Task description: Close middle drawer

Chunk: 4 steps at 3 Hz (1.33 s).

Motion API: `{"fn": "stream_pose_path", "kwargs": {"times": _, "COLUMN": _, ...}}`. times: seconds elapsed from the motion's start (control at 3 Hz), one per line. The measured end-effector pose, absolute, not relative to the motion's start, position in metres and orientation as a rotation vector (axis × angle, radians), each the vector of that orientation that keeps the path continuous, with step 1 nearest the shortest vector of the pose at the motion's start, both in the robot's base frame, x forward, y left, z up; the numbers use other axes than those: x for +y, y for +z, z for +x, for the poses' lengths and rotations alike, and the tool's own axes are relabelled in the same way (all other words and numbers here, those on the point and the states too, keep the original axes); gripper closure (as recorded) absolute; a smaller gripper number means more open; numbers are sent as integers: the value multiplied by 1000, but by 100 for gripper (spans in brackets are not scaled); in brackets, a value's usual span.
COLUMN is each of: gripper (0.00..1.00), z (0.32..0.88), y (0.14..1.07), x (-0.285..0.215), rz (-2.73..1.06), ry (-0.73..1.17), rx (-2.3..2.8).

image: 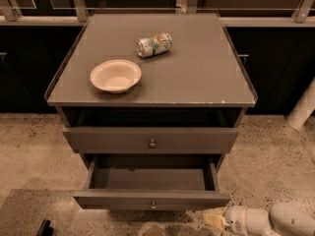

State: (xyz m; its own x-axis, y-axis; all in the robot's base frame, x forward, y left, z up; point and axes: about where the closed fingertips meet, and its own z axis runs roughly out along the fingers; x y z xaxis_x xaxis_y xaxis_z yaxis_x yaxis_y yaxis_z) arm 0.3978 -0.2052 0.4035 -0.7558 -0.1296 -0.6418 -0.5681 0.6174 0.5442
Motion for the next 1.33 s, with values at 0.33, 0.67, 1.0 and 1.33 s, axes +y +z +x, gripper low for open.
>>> {"fn": "stream_pose_path", "kwargs": {"times": 0.33, "gripper": 100, "z": 427, "y": 384, "x": -194, "rz": -580, "ry": 1073, "rx": 2236}}
{"fn": "stream_pose_path", "kwargs": {"times": 0.67, "gripper": 100, "z": 440, "y": 387, "x": -191, "rz": -599, "ry": 1056, "rx": 2208}}
{"fn": "stream_pose_path", "kwargs": {"times": 1.0, "gripper": 100, "z": 483, "y": 403, "x": -188, "rz": -636, "ry": 967, "rx": 2148}}
{"fn": "stream_pose_path", "kwargs": {"times": 1.33, "gripper": 100, "z": 506, "y": 415, "x": -186, "rz": -657, "ry": 900, "rx": 2122}}
